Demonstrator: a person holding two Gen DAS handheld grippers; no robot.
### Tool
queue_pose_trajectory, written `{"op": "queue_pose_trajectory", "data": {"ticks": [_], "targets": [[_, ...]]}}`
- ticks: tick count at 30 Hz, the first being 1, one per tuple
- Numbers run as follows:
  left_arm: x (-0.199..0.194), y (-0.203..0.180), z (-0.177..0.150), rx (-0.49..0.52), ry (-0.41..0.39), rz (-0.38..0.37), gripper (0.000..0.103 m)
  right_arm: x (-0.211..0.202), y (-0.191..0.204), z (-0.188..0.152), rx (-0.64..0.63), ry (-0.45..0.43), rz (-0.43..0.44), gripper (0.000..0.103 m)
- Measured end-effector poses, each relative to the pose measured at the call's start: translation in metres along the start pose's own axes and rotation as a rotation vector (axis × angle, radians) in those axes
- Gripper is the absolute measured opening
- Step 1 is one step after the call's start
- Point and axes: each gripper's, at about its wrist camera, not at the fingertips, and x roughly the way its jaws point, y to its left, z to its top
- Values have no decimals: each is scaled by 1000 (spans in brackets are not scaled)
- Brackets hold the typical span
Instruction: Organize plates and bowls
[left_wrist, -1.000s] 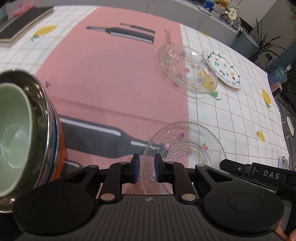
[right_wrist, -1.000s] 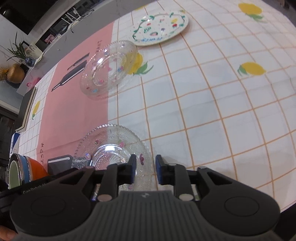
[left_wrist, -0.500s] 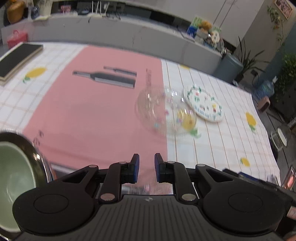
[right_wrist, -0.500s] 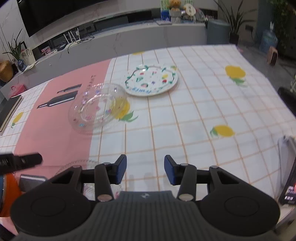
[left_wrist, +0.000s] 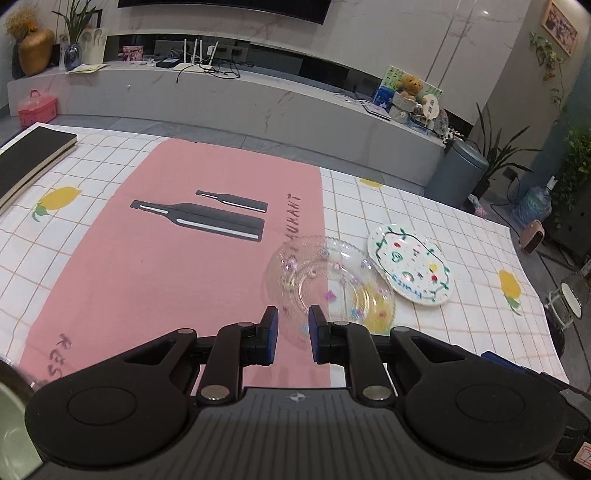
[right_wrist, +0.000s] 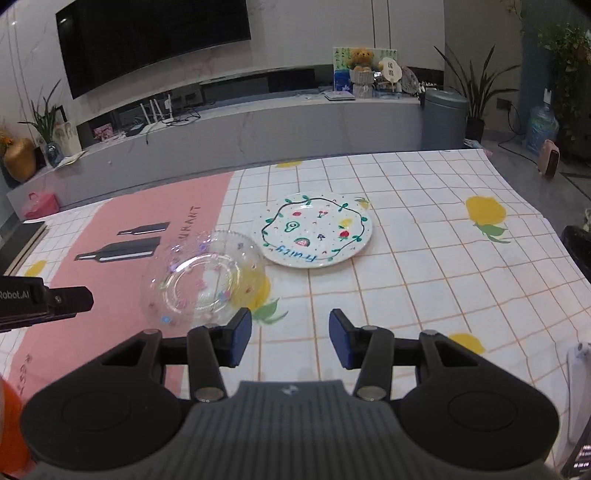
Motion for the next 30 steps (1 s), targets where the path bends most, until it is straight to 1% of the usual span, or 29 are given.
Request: {"op": "queue_pose_trajectory", "data": {"ticks": [3,5,7,9,13,14,18,20,25,26,28,30], "targets": [[13,1,4,-3,1,20,19,13,-3,8,34,14,34,47],[22,2,7,-4,8,22,19,25,-4,13,50,42,42,46],[31,4,7,-12,20,27,25,36,-7,16,91,68,55,46],[40,8,8,-25,30,33,29,47,-9,19,132,98,80,46],[54,12,9,-55,44,24,43,68,-12,21,196,144,133,47],[57,13,10,-64,45,27,45,72,-13,21,214,150,143,47],[70,17,12,-93,65,37,45,88,-13,24,262,172,169,47],[76,19,14,-105,75,40,45,95,-10,26,256,175,161,47],[87,21,17,-120,81,30,44,110,-9,29,266,184,140,41],[88,21,18,-118,82,30,44,112,-9,29,263,183,137,34],[93,22,19,-118,94,43,37,114,-9,30,253,179,137,31],[97,24,19,-127,108,44,33,118,-8,32,246,180,141,29]]}}
